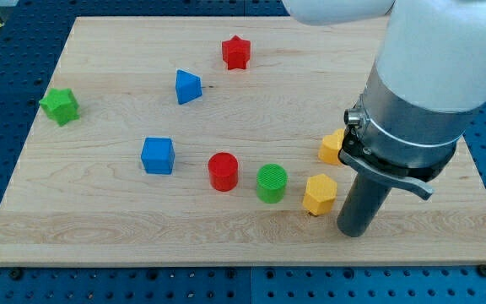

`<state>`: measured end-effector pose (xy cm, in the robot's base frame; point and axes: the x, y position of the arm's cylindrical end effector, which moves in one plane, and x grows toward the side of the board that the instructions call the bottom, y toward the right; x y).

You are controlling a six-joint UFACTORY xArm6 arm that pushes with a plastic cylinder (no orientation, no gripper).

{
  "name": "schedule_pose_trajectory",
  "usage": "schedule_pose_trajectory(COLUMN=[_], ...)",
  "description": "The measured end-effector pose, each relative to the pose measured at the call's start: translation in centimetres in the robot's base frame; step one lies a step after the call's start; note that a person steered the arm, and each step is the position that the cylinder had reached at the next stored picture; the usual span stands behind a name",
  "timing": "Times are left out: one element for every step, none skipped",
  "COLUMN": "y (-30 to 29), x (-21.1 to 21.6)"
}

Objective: Move your arm away from the yellow hexagon

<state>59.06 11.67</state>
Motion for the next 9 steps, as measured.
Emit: schedule_pose_trajectory(y=[-0.8,-0.9,-0.9,-0.8,0.5,2.2,2.6,2.7,2.8], x=[0.1,0.1,0.1,-0.3,-0.9,-0.9,-0.9,-0.9,-0.9])
